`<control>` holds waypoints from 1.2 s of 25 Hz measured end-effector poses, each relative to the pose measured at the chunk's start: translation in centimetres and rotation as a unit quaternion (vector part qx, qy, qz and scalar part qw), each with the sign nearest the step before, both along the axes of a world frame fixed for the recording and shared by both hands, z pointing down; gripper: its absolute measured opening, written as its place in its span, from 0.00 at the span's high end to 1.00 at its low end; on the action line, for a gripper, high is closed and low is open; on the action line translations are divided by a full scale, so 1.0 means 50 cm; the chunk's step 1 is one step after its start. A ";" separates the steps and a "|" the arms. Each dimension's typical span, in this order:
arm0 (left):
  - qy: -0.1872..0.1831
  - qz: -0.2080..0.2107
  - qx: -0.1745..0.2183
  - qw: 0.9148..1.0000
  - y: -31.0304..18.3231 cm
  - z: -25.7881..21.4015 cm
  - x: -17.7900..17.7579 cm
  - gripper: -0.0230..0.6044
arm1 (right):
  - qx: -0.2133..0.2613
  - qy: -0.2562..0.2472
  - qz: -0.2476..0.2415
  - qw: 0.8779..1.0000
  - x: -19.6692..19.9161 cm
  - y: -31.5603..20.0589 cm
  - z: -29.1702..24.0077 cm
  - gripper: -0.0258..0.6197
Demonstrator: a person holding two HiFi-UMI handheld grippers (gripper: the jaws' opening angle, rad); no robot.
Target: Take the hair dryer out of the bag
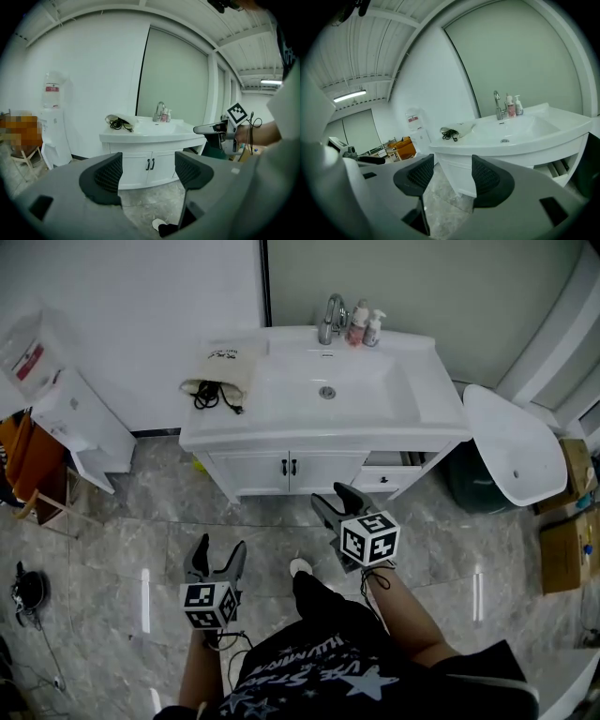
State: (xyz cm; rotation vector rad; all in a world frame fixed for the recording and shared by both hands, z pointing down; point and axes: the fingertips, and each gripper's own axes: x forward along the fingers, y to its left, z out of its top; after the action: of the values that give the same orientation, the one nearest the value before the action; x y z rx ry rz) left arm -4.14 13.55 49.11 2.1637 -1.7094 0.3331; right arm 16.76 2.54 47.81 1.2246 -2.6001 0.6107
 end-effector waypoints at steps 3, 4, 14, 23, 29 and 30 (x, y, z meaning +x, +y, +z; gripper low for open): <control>-0.010 -0.006 0.001 1.000 -0.088 -0.003 -0.013 0.41 | -0.004 -0.002 -0.013 1.000 -0.021 -0.088 0.002 0.59; -0.013 -0.008 0.002 1.000 -0.118 -0.006 -0.016 0.41 | -0.005 -0.003 -0.017 1.000 -0.026 -0.117 0.002 0.59; -0.027 -0.051 0.003 0.998 -0.301 -0.018 -0.060 0.41 | -0.011 -0.016 -0.064 0.998 -0.097 -0.338 0.007 0.59; -0.040 -0.088 0.012 0.995 -0.339 -0.048 -0.123 0.41 | -0.021 -0.040 -0.101 0.994 -0.174 -0.391 -0.010 0.61; -0.068 -0.081 0.025 0.994 -0.402 -0.058 -0.178 0.41 | -0.023 -0.032 -0.097 0.994 -0.208 -0.420 0.002 0.61; -0.073 -0.077 0.028 0.994 -0.418 -0.057 -0.189 0.41 | -0.023 -0.030 -0.094 0.995 -0.213 -0.430 0.004 0.61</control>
State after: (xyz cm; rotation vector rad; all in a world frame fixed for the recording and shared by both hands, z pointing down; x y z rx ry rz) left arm -13.58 -7.35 46.26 2.0745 -1.9748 0.4134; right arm 6.11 -18.95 48.02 0.9483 -2.6943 0.6749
